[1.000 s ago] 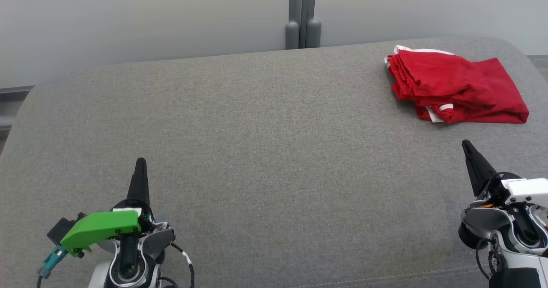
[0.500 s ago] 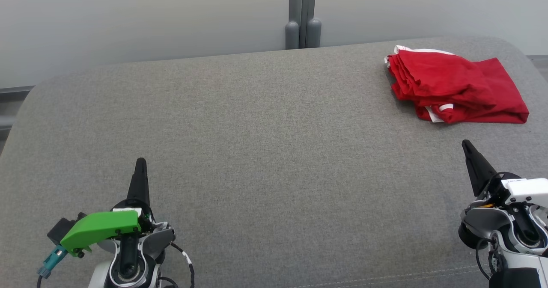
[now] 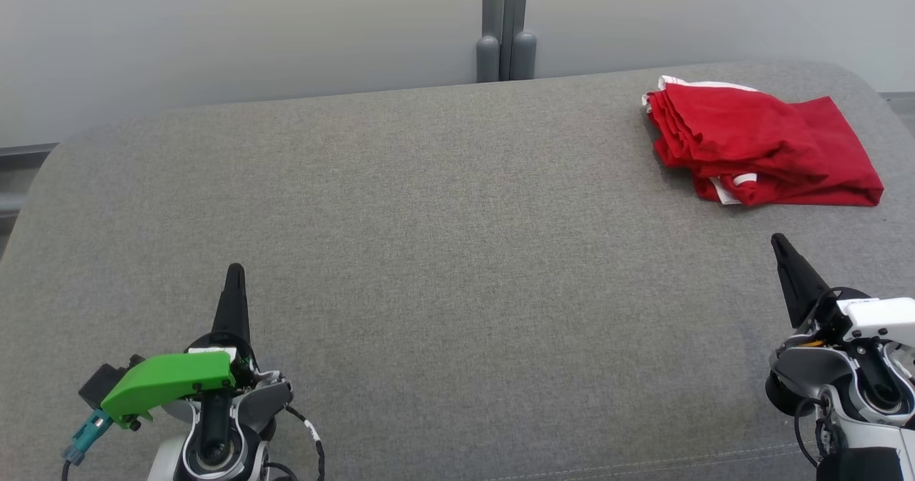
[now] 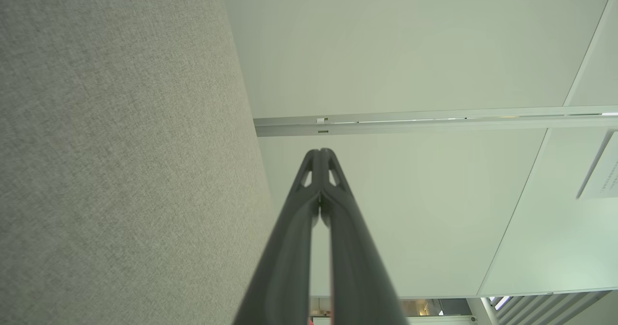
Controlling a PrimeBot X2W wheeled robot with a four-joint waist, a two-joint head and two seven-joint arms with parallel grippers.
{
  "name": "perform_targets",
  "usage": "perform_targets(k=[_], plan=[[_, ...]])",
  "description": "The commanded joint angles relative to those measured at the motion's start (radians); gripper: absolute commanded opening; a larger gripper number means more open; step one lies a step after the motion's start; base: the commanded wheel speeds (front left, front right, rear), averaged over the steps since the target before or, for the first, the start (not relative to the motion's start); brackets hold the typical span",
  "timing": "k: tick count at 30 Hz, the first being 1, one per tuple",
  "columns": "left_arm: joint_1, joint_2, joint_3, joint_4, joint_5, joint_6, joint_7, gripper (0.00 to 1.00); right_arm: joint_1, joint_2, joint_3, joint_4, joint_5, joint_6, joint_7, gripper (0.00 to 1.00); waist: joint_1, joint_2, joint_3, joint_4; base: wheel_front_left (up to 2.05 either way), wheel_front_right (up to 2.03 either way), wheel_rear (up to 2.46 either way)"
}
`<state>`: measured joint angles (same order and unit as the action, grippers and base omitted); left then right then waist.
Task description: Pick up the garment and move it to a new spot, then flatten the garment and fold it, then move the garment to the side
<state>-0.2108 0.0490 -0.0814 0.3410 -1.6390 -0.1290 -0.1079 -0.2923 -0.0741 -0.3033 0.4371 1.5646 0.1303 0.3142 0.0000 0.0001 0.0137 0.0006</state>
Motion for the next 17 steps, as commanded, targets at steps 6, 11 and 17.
perform_targets(k=[6, 11, 17], plan=[[-0.011, 0.001, 0.0, 0.002, -0.006, -0.005, 0.0, 0.0, -0.005, -0.004, 0.001, 0.001, 0.004, 0.001, -0.003, 0.0, 0.0, -0.0001, 0.0, 0.0, 0.0, 0.0, 0.0], [-0.011, 0.001, 0.0, 0.002, -0.006, -0.005, 0.0, 0.0, -0.005, -0.004, 0.002, 0.001, 0.005, 0.001, -0.003, 0.0, 0.0, -0.0001, 0.0, 0.0, 0.0, 0.0, 0.0], [-0.011, 0.001, 0.0, 0.002, -0.006, -0.005, 0.0, 0.0, -0.005, -0.004, 0.002, 0.001, 0.005, 0.001, -0.003, 0.0, 0.0, -0.0001, 0.0, 0.0, 0.0, 0.0, 0.0]])
